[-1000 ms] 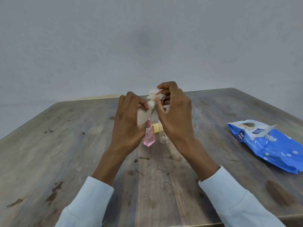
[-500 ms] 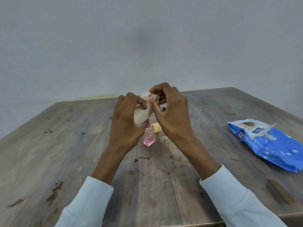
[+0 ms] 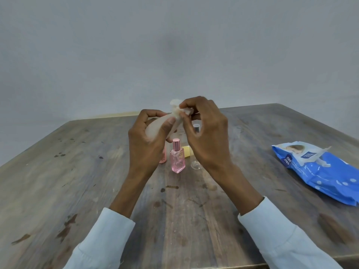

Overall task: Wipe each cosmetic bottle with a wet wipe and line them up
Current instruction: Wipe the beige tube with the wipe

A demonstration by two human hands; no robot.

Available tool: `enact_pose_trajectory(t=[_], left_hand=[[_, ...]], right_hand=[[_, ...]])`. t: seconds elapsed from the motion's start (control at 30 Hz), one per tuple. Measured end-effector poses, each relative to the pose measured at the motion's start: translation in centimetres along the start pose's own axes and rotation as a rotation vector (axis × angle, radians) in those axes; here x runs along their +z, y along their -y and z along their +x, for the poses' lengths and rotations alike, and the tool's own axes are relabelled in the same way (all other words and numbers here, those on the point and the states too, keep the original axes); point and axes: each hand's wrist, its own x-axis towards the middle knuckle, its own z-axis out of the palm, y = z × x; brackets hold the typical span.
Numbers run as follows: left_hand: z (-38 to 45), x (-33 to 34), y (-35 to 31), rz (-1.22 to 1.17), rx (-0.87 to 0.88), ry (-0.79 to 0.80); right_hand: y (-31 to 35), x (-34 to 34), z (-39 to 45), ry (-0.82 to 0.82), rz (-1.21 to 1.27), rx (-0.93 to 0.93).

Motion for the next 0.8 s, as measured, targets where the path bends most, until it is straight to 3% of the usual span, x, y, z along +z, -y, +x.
enact_pose_trajectory(t=[0.1, 0.27, 0.53, 0.7, 0.8], left_hand=[[0.2, -0.2, -0.1, -0.081, -0.069, -0.018], [0.7, -0.5, 0.4, -0.226, -0.216, 0.019], [1.1, -0.9, 1.0, -0.45, -0.389, 0.082], [1.2, -0.7, 0.8, -0.483, -0.485, 0.147], [1.2, -0.9, 0.7, -0.563, -0.542, 0.175]], right_hand=[[0.7, 0.4, -0.2, 0.05, -0.014, -0.121], [-0.1, 0.1, -0.2, -0.03, -0.031, 0.0], [1.1, 0.6, -0.7, 0.028, -0.014, -0.147], [0.5, 0.4, -0.5, -0.034, -0.043, -0.043], [1.3, 0.8, -0.8, 0.038, -0.037, -0.114]])
